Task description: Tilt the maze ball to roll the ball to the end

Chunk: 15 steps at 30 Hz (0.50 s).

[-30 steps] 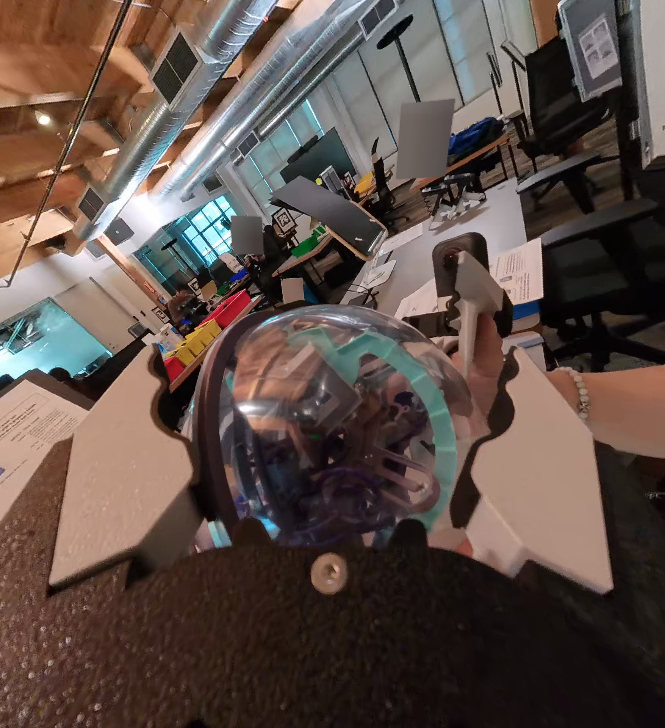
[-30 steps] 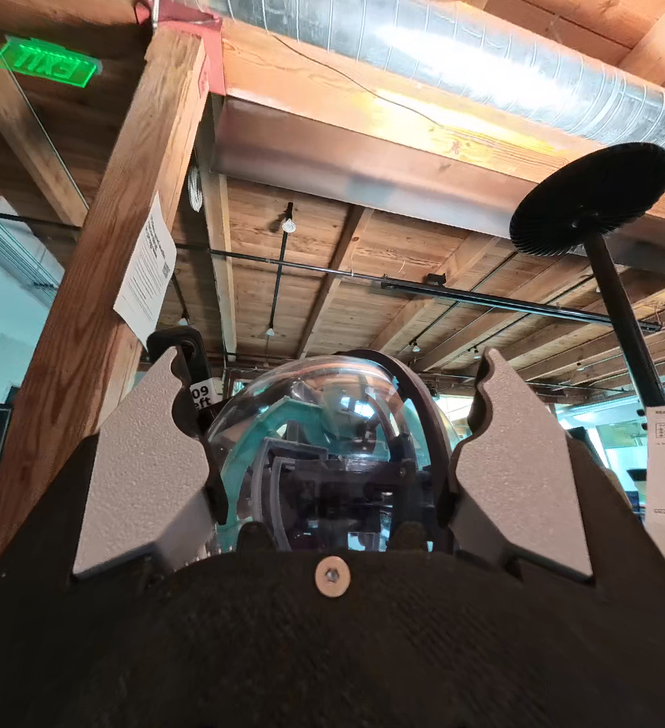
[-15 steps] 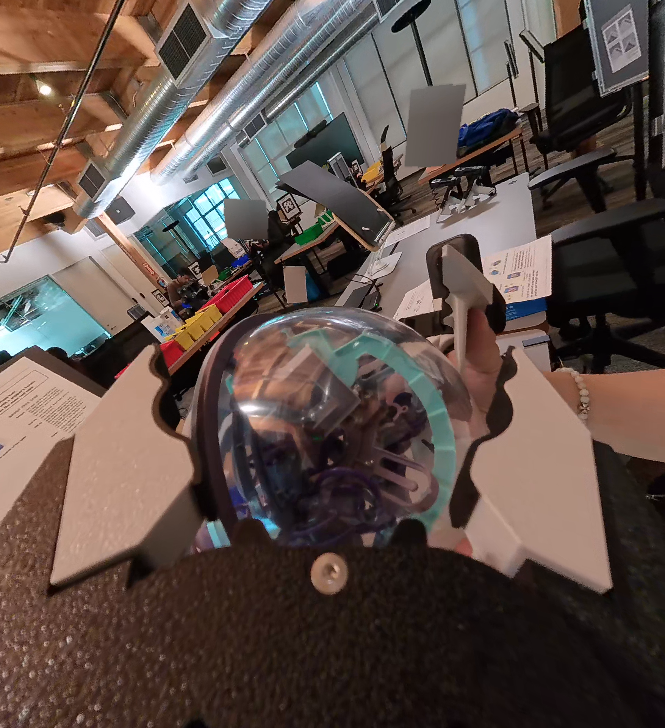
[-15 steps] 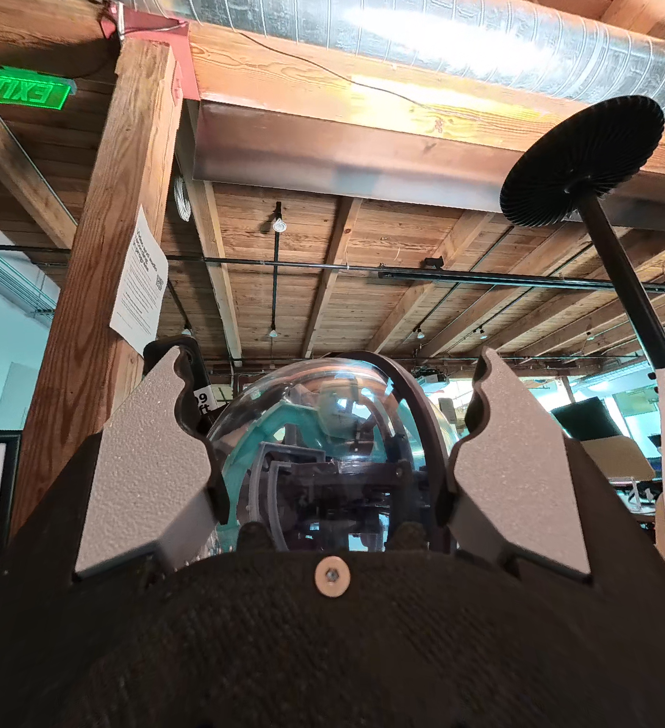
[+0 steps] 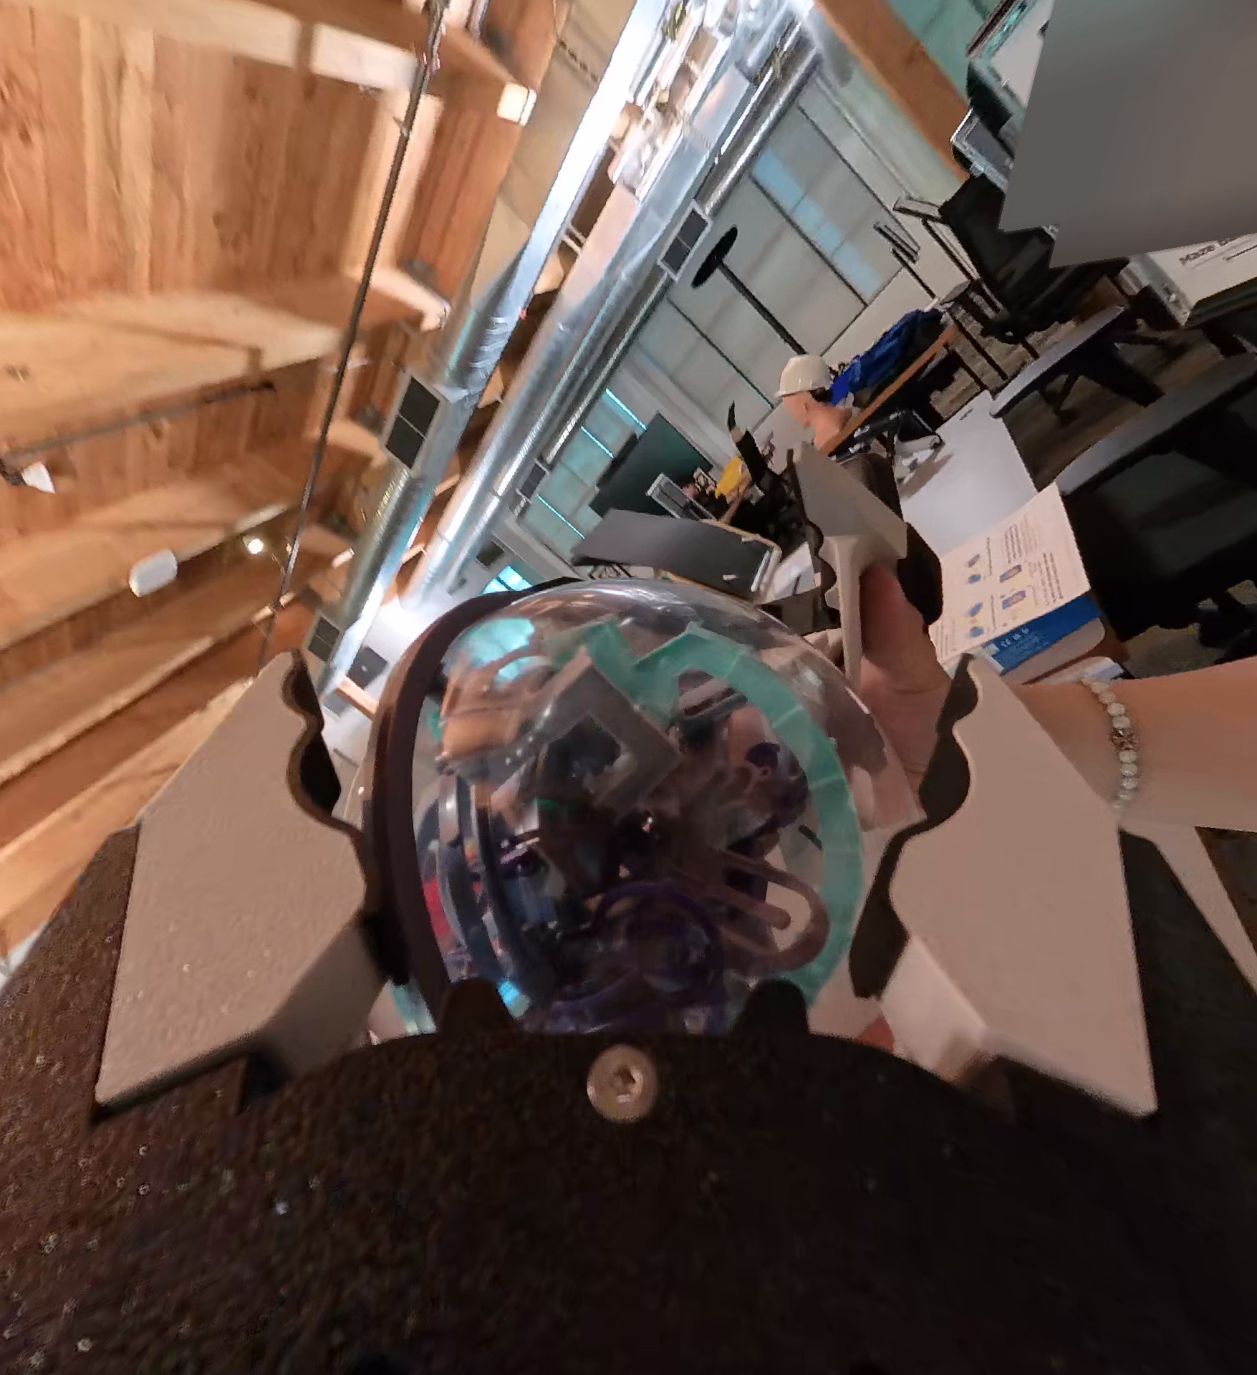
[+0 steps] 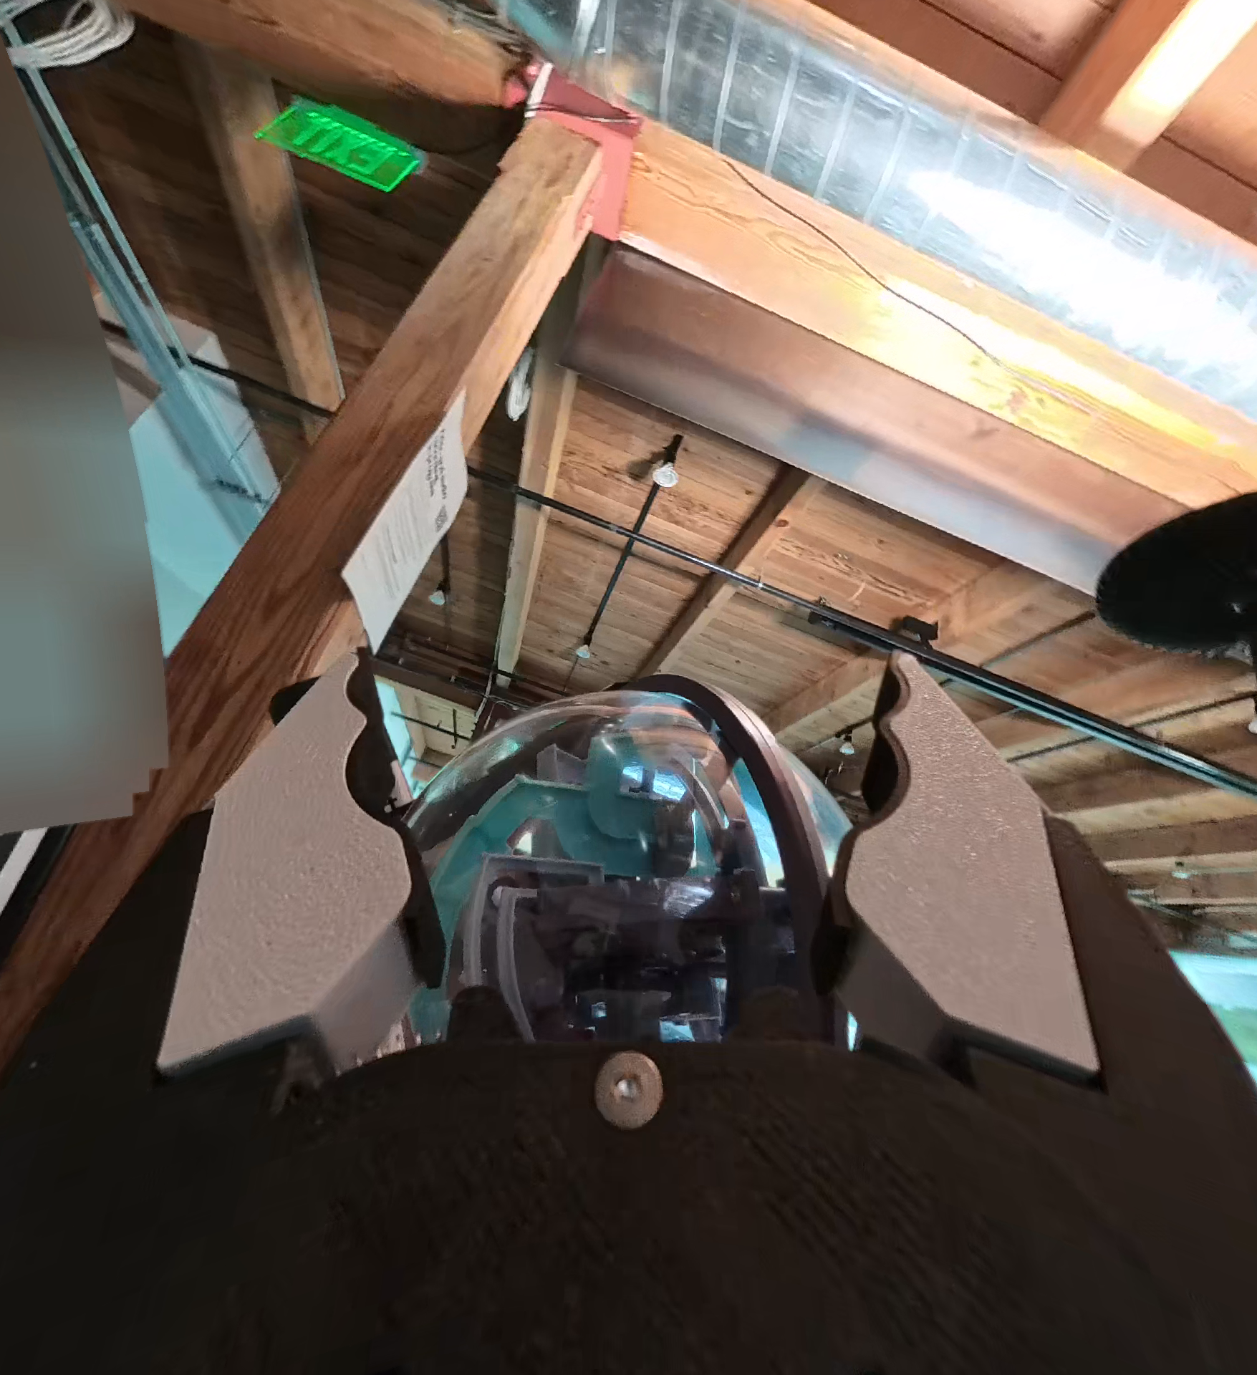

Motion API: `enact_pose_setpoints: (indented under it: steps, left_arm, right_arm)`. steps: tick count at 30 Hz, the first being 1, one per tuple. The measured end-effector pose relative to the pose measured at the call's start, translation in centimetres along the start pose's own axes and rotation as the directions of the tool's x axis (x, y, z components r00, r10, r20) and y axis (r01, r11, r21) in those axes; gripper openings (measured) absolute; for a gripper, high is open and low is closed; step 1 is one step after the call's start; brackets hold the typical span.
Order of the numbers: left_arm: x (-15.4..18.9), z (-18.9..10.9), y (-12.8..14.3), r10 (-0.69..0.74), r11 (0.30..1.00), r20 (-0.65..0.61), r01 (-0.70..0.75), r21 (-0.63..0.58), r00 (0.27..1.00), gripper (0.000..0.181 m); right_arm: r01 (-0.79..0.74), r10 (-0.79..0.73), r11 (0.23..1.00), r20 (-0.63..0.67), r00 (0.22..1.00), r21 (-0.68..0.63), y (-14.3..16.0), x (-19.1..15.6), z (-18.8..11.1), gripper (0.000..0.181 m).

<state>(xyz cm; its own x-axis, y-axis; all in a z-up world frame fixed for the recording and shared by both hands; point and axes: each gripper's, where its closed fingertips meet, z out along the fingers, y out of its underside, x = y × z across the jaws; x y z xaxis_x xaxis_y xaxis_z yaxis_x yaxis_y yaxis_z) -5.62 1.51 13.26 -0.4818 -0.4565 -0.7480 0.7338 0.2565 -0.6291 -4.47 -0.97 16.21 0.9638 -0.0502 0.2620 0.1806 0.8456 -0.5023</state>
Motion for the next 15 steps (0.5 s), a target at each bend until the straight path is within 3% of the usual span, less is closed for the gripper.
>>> enact_pose_setpoints:
  steps: [4,7,8,9,11,12,15]
  left_arm:
    - [0.3,-0.2,-2.0,0.040,0.998,0.018,-0.041,0.051,0.999,0.157]
    - [2.4,-0.8,-4.9,0.175,0.978,0.010,-0.175,0.113,0.984,0.156]
    - [2.0,-0.5,-4.3,0.168,0.983,0.014,-0.169,0.079,0.986,0.155]
    - [0.4,0.3,-2.0,0.048,0.999,0.026,-0.048,-0.007,0.999,0.157]
    - [-2.4,1.0,3.2,-0.306,0.936,0.062,0.312,-0.161,0.950,0.156]
    - [-2.6,0.9,4.2,-0.360,0.914,0.067,0.366,-0.176,0.931,0.155]
    - [-1.5,0.4,4.8,-0.293,0.937,0.035,0.294,-0.189,0.955,0.157]
  right_arm:
    - [0.083,-0.082,0.996,0.062,0.995,-0.010,-1.3,-2.1,1.0,0.128]
    - [0.218,-0.223,0.975,0.166,0.961,0.049,-3.1,-6.1,1.0,0.128]
    - [0.227,-0.227,0.974,0.155,0.961,0.020,-2.5,-5.6,1.1,0.134]
    - [0.136,-0.132,0.988,0.060,0.989,-0.068,-0.8,-2.6,1.4,0.143]
    - [-0.139,0.120,0.980,-0.135,0.984,-0.140,2.8,3.0,0.2,0.142]
    - [-0.205,0.185,0.974,-0.186,0.965,-0.100,3.3,4.1,-0.6,0.137]
    - [-0.180,0.160,0.980,-0.194,0.968,-0.091,4.1,3.6,-1.3,0.137]
